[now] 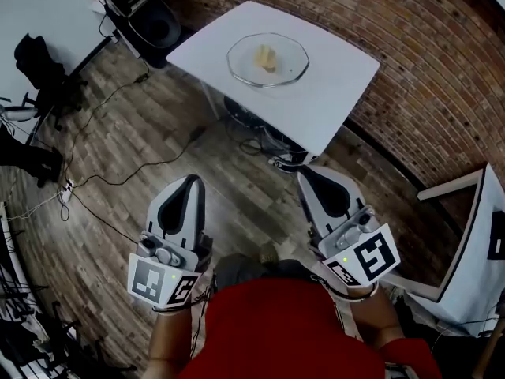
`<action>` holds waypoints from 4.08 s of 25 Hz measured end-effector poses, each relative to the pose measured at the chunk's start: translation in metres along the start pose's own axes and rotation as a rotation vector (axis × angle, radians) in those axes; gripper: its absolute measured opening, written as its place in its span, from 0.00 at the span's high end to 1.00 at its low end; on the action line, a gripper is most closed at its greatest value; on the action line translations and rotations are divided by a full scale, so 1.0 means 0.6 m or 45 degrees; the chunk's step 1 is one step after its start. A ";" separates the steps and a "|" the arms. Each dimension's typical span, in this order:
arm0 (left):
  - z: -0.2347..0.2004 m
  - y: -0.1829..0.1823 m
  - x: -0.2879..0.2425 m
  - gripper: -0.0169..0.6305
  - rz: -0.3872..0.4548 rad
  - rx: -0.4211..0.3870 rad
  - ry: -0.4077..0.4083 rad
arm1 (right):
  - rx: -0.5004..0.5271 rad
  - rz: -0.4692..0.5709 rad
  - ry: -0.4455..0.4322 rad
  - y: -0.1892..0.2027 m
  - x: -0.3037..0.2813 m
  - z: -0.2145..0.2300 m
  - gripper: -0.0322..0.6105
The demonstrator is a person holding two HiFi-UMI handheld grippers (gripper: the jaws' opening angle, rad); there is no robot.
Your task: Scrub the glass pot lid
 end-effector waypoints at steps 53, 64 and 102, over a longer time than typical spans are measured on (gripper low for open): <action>-0.477 0.122 -0.616 0.95 -0.104 0.049 0.244 | 0.040 -0.117 0.286 0.100 -0.547 0.451 0.90; -0.512 0.166 -0.735 0.95 -0.195 0.053 0.272 | 0.026 -0.135 0.316 0.110 -0.604 0.549 0.90; -0.590 0.585 -0.918 0.67 -1.526 0.656 0.956 | -0.584 -1.076 0.953 0.480 -0.655 0.681 0.69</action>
Point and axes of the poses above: the fingertips, and each gripper's own axes: x backward along the fingers, z to its right, y out of its underside, the point moved 2 cm from there along x, backward along the fingers, and after that the axes turned 2 degrees about -y, right-handed, at the moved point
